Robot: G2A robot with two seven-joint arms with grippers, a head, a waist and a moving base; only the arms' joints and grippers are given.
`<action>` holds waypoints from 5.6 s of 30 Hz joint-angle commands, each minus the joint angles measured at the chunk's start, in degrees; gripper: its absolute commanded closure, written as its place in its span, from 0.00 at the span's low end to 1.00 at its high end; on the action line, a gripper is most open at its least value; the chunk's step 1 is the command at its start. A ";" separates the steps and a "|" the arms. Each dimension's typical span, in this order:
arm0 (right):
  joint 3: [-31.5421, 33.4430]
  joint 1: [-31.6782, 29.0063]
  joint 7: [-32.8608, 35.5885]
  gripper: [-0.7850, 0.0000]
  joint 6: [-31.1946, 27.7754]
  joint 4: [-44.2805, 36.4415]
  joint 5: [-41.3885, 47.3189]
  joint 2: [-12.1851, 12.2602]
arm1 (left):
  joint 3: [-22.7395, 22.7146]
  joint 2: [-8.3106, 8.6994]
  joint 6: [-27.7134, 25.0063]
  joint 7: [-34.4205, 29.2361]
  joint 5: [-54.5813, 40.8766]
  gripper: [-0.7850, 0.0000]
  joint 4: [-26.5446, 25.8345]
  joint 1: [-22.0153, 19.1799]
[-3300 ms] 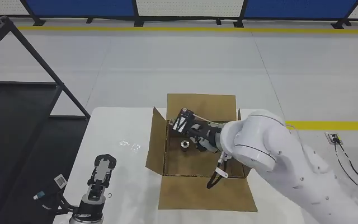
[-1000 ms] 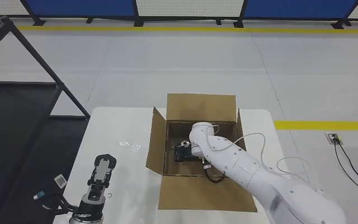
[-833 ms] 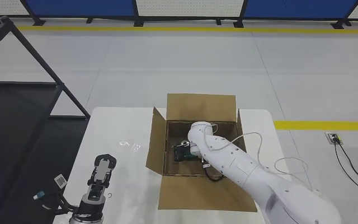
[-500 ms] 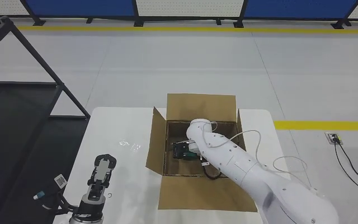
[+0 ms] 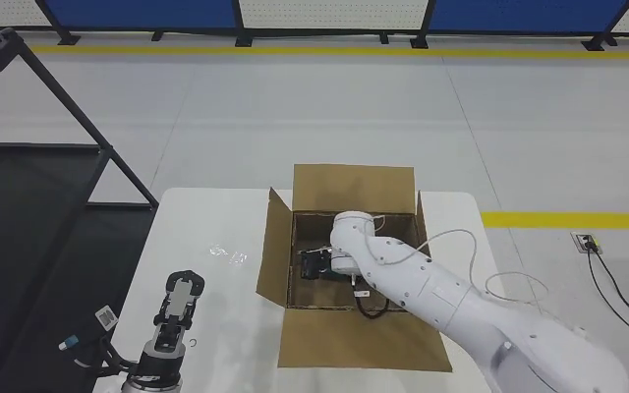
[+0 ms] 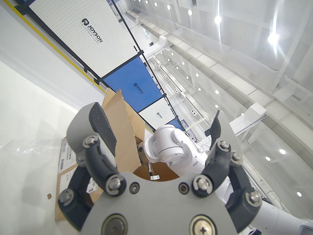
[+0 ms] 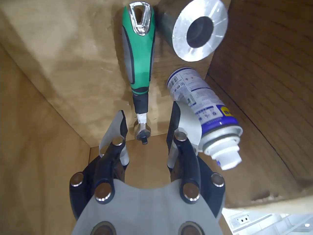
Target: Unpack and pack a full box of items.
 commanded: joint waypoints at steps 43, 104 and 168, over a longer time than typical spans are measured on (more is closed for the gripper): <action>38.94 -23.77 -6.70 0.00 26.60 -62.25 -2.93 23.54 | -2.05 0.99 4.40 -11.25 -0.46 0.00 1.25 -6.61; 81.26 -51.72 -10.06 0.00 26.46 -55.18 41.41 28.56 | 9.46 4.51 22.55 -47.50 -3.82 0.00 7.84 -26.48; 53.15 -33.38 -3.99 0.00 27.84 -29.01 50.99 26.10 | 25.32 5.43 32.48 -46.67 -4.39 0.00 21.72 -38.68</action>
